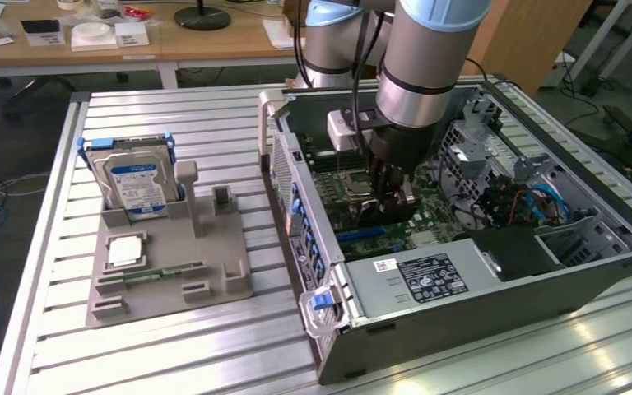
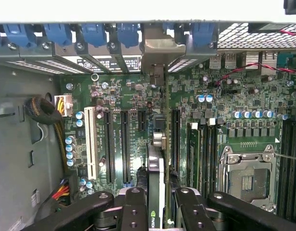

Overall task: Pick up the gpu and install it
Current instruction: 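Insert the gpu into the slot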

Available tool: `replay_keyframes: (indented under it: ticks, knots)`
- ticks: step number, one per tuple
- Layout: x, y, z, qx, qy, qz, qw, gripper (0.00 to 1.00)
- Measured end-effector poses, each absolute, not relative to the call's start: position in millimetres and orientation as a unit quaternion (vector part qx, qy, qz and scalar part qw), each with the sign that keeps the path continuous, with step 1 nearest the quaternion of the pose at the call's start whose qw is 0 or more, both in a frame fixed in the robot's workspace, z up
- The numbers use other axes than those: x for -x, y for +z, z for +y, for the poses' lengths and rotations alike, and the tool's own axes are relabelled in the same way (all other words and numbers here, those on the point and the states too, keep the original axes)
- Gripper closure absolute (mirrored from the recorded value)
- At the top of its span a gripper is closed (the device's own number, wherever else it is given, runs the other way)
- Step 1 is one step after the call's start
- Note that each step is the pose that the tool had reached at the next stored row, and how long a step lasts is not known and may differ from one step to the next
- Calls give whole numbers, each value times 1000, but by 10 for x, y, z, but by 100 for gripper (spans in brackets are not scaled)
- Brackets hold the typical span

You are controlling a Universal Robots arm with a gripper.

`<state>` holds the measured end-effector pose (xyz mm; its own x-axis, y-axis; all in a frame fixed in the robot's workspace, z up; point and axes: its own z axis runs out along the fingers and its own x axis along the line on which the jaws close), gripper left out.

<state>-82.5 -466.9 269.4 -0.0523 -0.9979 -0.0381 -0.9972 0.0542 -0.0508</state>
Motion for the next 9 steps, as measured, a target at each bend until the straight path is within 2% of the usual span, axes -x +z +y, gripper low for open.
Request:
replay_keyframes:
  ticks: [9]
  knots:
    - [823,2668,-4670,686,-5,727,31,73]
